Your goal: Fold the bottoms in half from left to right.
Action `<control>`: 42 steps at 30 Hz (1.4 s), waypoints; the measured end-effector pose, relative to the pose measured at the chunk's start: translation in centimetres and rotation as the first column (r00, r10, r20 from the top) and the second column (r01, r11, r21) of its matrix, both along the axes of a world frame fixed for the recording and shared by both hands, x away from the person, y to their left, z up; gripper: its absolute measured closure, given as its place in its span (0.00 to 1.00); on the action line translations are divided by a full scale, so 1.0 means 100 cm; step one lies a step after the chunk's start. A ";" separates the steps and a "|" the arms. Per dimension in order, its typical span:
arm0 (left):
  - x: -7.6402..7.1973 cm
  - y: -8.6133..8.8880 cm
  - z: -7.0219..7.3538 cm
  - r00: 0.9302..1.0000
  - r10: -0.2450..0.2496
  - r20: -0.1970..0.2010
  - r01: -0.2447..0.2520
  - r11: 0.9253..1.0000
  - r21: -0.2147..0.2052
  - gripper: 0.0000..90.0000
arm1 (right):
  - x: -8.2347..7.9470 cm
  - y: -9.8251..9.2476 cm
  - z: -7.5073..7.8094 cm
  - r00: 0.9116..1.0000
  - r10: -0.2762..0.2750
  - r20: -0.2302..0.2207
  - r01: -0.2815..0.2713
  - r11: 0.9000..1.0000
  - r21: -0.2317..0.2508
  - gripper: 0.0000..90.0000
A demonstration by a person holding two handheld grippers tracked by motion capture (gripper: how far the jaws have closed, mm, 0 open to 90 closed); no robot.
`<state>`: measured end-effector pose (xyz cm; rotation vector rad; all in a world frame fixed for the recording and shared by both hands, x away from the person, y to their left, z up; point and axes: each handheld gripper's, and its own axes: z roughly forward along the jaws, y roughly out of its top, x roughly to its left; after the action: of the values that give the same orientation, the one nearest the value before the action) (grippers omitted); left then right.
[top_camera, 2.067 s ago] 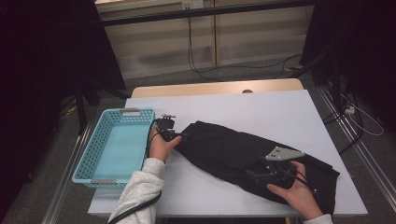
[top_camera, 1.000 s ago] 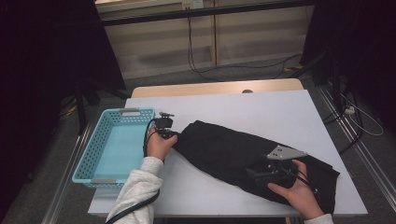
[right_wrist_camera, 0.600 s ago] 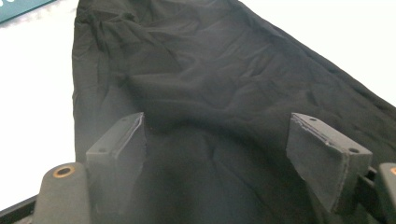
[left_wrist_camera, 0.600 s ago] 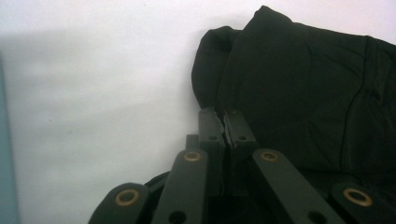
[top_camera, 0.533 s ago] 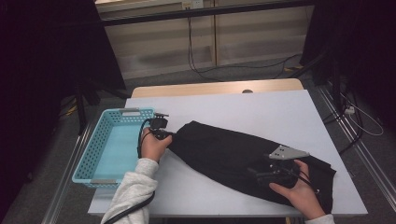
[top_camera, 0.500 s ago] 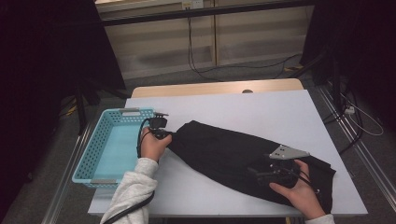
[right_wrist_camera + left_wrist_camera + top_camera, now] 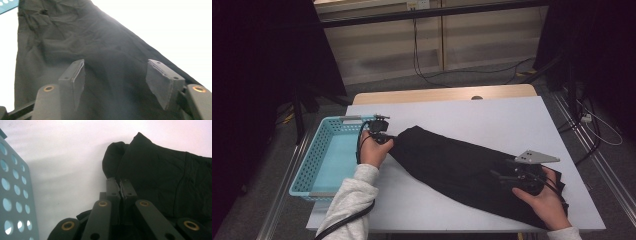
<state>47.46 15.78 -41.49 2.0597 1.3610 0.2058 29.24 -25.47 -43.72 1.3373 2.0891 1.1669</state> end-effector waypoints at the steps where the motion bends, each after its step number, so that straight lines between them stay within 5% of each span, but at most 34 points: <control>1: 0.001 0.000 -0.001 1.000 0.001 -0.004 -0.001 1.000 0.005 0.97 | 0.001 -0.003 -0.001 1.000 0.001 -0.007 -0.001 1.000 -0.002 0.41; 6: 0.001 0.000 -0.001 1.000 -0.003 -0.012 0.003 1.000 0.008 0.97 | 0.011 -0.021 -0.006 0.999 -0.037 0.003 0.037 0.995 -0.096 0.67; 12: 0.000 -0.004 -0.003 1.000 -0.016 -0.013 0.016 1.000 0.007 0.97 | 0.021 -0.052 -0.020 0.990 -0.138 -0.018 0.136 0.987 -0.085 0.76; 22: -0.001 -0.004 -0.004 1.000 -0.022 -0.012 0.022 1.000 0.007 0.97 | 0.031 -0.057 -0.027 0.994 -0.092 -0.061 0.084 0.990 -0.116 0.99; 31: -0.001 -0.001 0.003 1.000 -0.013 0.013 0.013 1.000 -0.022 0.97 | 0.043 -0.062 -0.013 0.993 -0.108 -0.055 0.101 0.987 -0.128 1.00; 36: -0.001 0.000 0.003 1.000 0.007 0.030 -0.005 0.999 -0.044 0.97 | 0.049 -0.064 -0.017 0.991 -0.124 -0.058 0.116 0.985 -0.127 1.00; 42: -0.001 -0.002 0.006 0.999 -0.001 0.032 0.003 0.999 -0.045 0.97 | 0.039 -0.056 -0.014 0.992 -0.123 -0.031 0.119 0.988 -0.094 0.75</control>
<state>47.37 15.61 -40.86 2.0124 1.3326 0.2043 33.15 -31.12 -45.08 1.4305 2.0296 0.9914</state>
